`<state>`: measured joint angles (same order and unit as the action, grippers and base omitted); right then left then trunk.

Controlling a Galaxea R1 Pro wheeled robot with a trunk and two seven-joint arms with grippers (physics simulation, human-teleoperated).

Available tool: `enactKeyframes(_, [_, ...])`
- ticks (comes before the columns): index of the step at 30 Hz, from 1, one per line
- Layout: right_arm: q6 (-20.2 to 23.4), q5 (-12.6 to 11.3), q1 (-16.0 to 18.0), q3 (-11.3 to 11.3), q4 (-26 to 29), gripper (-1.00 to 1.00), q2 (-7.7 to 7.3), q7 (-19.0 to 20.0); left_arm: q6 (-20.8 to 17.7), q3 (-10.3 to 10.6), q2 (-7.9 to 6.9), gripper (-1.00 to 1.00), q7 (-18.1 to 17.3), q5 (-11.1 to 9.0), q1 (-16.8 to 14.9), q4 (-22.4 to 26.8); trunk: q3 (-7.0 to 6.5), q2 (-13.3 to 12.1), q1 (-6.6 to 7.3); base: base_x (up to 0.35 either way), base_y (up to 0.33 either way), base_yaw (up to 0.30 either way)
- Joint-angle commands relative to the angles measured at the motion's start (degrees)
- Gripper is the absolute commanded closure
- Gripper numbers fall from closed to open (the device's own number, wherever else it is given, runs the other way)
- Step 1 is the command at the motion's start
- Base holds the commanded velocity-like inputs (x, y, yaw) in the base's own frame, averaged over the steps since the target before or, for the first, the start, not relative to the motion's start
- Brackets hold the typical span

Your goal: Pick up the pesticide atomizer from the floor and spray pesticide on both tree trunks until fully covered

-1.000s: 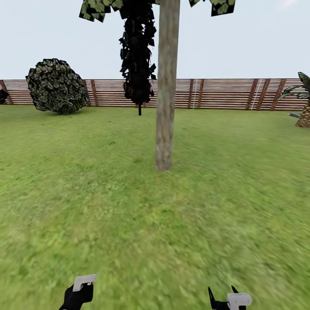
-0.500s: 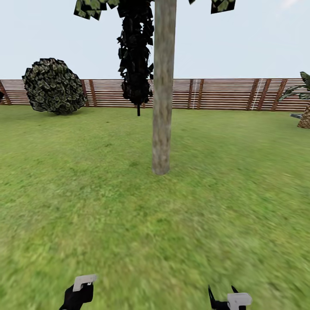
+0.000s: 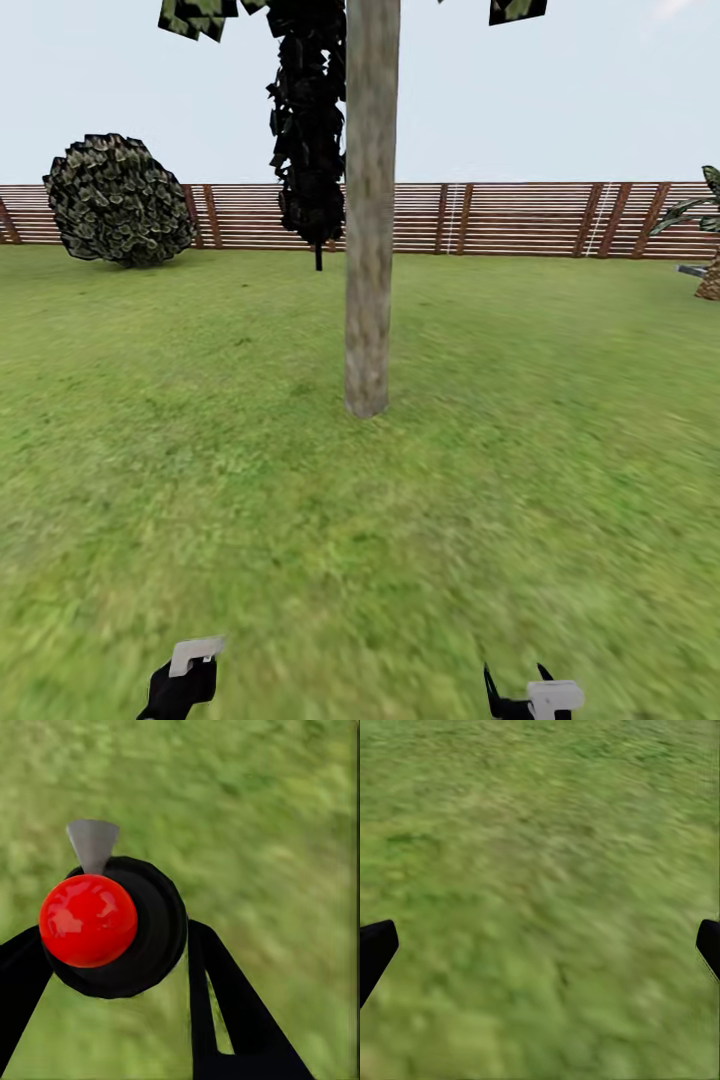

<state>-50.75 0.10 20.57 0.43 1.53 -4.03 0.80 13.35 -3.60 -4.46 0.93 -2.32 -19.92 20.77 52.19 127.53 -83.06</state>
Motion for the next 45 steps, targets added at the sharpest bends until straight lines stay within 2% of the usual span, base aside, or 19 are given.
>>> enactKeyframes(1, [-0.1, 0.0, 0.1, 0.0, 0.0, -1.0, -0.01, 0.1, 0.2, 0.0, -0.01, 1.0, 0.0, -0.2, 0.0, 0.0, 0.05, 0.0, -0.02, 0.297, -0.134, 0.0])
enactKeyframes(32, [-0.1, 0.0, 0.0, 0.0, 0.0, -1.0, -0.01, 0.1, 0.2, 0.0, -0.02, 1.0, 0.0, -0.3, 0.0, 0.0, 0.05, 0.0, -0.02, 0.297, -0.134, 0.0])
enactKeyframes(45, [-0.1, 0.0, 0.0, 0.0, 0.0, -1.0, 0.02, 0.1, 0.2, 0.0, -0.11, 1.0, 0.0, -0.3, 0.0, 0.0, 0.05, 0.0, -0.02, 0.314, -0.079, 0.131])
